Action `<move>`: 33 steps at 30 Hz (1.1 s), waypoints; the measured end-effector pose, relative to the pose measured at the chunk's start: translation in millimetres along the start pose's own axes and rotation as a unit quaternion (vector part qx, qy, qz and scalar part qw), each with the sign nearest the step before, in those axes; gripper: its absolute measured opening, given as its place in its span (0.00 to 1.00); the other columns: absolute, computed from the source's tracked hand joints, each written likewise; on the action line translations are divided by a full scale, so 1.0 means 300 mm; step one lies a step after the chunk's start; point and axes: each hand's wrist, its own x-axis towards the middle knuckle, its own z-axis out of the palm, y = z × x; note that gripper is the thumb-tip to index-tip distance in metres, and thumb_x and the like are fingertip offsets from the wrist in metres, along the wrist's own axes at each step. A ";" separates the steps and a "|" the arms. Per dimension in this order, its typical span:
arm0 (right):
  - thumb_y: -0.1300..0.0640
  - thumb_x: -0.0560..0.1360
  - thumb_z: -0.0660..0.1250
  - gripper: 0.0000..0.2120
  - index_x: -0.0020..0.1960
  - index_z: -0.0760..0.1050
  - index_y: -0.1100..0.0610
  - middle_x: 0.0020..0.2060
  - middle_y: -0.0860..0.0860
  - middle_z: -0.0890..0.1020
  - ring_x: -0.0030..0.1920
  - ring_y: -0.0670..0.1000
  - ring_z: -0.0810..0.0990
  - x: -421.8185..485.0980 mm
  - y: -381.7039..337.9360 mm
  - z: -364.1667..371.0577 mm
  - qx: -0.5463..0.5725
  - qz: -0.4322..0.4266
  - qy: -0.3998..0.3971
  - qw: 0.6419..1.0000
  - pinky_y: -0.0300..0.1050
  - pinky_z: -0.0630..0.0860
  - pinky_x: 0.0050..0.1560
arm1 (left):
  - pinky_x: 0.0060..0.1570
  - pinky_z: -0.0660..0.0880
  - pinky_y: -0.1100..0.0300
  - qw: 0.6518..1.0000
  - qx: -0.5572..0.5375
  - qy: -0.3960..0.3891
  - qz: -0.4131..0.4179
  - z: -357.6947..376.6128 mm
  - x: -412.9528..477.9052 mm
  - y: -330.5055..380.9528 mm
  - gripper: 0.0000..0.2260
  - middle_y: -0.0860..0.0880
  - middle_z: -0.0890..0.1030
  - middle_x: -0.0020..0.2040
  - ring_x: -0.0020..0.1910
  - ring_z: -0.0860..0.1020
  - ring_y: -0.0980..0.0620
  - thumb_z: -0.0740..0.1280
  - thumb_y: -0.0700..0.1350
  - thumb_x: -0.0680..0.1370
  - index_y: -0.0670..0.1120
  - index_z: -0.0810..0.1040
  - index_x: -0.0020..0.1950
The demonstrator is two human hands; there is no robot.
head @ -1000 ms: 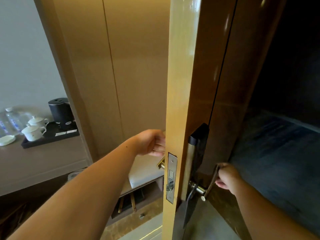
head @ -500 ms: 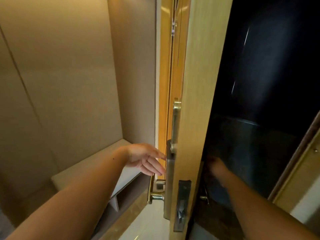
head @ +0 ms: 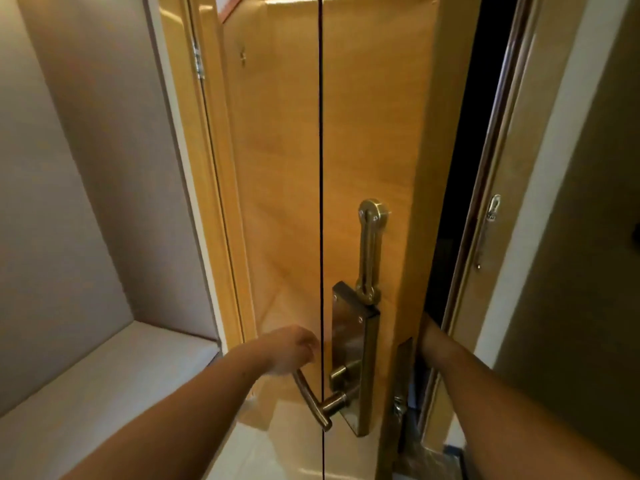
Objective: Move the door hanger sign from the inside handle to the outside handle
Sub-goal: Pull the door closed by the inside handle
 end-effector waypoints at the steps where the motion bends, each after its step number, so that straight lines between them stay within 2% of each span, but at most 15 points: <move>1: 0.65 0.80 0.53 0.19 0.32 0.66 0.54 0.31 0.52 0.69 0.28 0.48 0.69 0.012 -0.008 -0.028 -0.004 0.008 0.002 1.000 0.33 0.71 0.23 | 0.58 0.72 0.53 1.000 0.014 -0.012 0.012 0.018 0.035 0.007 0.11 0.51 0.80 0.54 0.54 0.77 0.51 0.59 0.49 0.75 0.52 0.78 0.54; 4: 0.62 0.80 0.56 0.19 0.30 0.68 0.58 0.29 0.56 0.70 0.27 0.52 0.70 0.070 -0.003 -0.153 -0.044 0.040 0.012 0.998 0.40 0.70 0.27 | 0.56 0.71 0.53 0.997 0.065 -0.038 0.032 0.096 0.161 0.051 0.11 0.52 0.79 0.50 0.51 0.76 0.53 0.58 0.56 0.76 0.54 0.76 0.50; 6: 0.59 0.79 0.59 0.14 0.35 0.72 0.61 0.31 0.57 0.74 0.30 0.53 0.73 0.131 0.018 -0.236 -0.096 0.071 0.021 0.993 0.41 0.73 0.29 | 0.53 0.70 0.53 0.991 0.121 -0.044 0.041 0.141 0.250 0.075 0.15 0.52 0.77 0.47 0.50 0.75 0.52 0.55 0.59 0.76 0.53 0.76 0.49; 9: 0.56 0.77 0.60 0.09 0.44 0.77 0.57 0.35 0.55 0.80 0.35 0.54 0.78 0.220 0.046 -0.355 -0.130 0.055 0.041 0.989 0.47 0.77 0.40 | 0.56 0.68 0.49 0.973 0.226 -0.028 0.045 0.200 0.344 0.129 0.21 0.47 0.78 0.48 0.51 0.72 0.48 0.49 0.61 0.77 0.50 0.76 0.45; 14: 0.45 0.76 0.61 0.13 0.46 0.78 0.52 0.35 0.51 0.83 0.34 0.50 0.82 0.302 0.073 -0.521 -0.119 0.046 0.042 0.991 0.42 0.80 0.35 | 0.61 0.63 0.45 0.966 0.254 -0.033 0.041 0.220 0.495 0.240 0.25 0.44 0.80 0.52 0.56 0.74 0.45 0.45 0.60 0.78 0.48 0.78 0.44; 18: 0.42 0.75 0.62 0.15 0.51 0.78 0.52 0.37 0.51 0.80 0.34 0.49 0.81 0.334 0.089 -0.606 -0.059 0.051 0.034 0.996 0.41 0.78 0.33 | 0.60 0.66 0.46 0.961 0.268 -0.035 0.051 0.235 0.616 0.322 0.21 0.43 0.81 0.53 0.55 0.76 0.44 0.47 0.56 0.80 0.47 0.77 0.51; 21: 0.45 0.77 0.60 0.16 0.58 0.76 0.53 0.43 0.52 0.79 0.41 0.51 0.79 0.367 0.102 -0.652 -0.054 0.050 0.058 0.996 0.45 0.79 0.40 | 0.62 0.64 0.40 0.940 0.336 -0.005 0.060 0.237 0.705 0.377 0.13 0.43 0.80 0.54 0.55 0.76 0.42 0.51 0.48 0.81 0.46 0.72 0.57; 24: 0.46 0.77 0.59 0.15 0.59 0.75 0.52 0.44 0.53 0.79 0.41 0.51 0.78 0.418 0.103 -0.685 -0.058 0.048 0.074 0.994 0.44 0.78 0.39 | 0.58 0.70 0.42 0.928 0.366 0.019 0.070 0.249 0.784 0.446 0.09 0.44 0.80 0.50 0.50 0.77 0.42 0.57 0.42 0.79 0.45 0.71 0.58; 26: 0.47 0.78 0.59 0.13 0.56 0.75 0.52 0.42 0.52 0.78 0.40 0.50 0.78 0.461 0.098 -0.694 -0.061 0.044 0.079 0.994 0.44 0.79 0.39 | 0.50 0.76 0.47 0.934 0.351 0.033 0.060 0.256 0.839 0.488 0.09 0.44 0.80 0.50 0.48 0.79 0.44 0.58 0.42 0.79 0.45 0.72 0.57; 28: 0.47 0.78 0.59 0.09 0.51 0.75 0.50 0.40 0.51 0.78 0.38 0.50 0.78 0.501 0.085 -0.692 -0.056 0.041 0.081 0.994 0.44 0.78 0.39 | 0.46 0.77 0.49 0.943 0.321 0.058 0.062 0.259 0.889 0.514 0.09 0.44 0.80 0.49 0.45 0.78 0.45 0.57 0.43 0.80 0.46 0.73 0.56; 30: 0.47 0.78 0.59 0.08 0.47 0.75 0.47 0.40 0.51 0.79 0.38 0.49 0.79 0.548 0.073 -0.694 -0.056 0.034 0.086 0.994 0.42 0.79 0.38 | 0.47 0.75 0.49 0.956 0.275 0.073 0.078 0.261 0.943 0.526 0.11 0.43 0.80 0.48 0.46 0.77 0.44 0.53 0.47 0.81 0.46 0.73 0.56; 33: 0.47 0.78 0.59 0.07 0.46 0.74 0.44 0.43 0.50 0.80 0.41 0.49 0.81 0.626 0.061 -0.698 -0.066 0.032 0.094 0.993 0.42 0.80 0.38 | 0.48 0.72 0.52 0.984 0.150 0.033 0.088 0.259 1.037 0.519 0.23 0.41 0.79 0.46 0.46 0.76 0.44 0.45 0.56 0.81 0.44 0.75 0.51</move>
